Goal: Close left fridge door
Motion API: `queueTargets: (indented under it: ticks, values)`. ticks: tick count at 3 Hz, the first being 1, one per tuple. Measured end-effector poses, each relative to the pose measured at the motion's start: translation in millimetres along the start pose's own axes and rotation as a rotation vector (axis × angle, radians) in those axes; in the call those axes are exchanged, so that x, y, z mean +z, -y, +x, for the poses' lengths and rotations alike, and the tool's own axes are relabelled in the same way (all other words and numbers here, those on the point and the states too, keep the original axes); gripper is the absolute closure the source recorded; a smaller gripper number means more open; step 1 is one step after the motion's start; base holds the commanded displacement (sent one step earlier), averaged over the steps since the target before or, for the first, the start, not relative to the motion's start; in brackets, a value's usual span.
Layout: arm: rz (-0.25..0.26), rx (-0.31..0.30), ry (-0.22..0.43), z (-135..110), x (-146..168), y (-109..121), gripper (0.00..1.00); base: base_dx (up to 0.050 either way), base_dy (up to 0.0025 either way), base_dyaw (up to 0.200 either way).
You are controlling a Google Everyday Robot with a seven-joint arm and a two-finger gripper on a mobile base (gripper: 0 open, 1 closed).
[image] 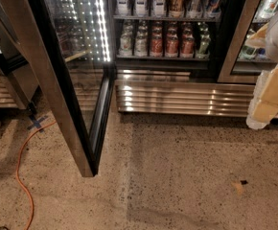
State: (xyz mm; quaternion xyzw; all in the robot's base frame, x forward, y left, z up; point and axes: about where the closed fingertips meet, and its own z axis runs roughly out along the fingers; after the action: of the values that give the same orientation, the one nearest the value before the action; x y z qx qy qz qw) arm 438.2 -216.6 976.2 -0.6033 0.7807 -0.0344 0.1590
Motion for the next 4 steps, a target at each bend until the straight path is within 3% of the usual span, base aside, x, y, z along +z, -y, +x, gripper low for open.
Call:
queueTargets:
  ticks: [4]
  values:
    - [0.0, 0.0, 0.0, 0.0, 0.0, 0.0, 0.0, -0.029, -0.00237, 0.16]
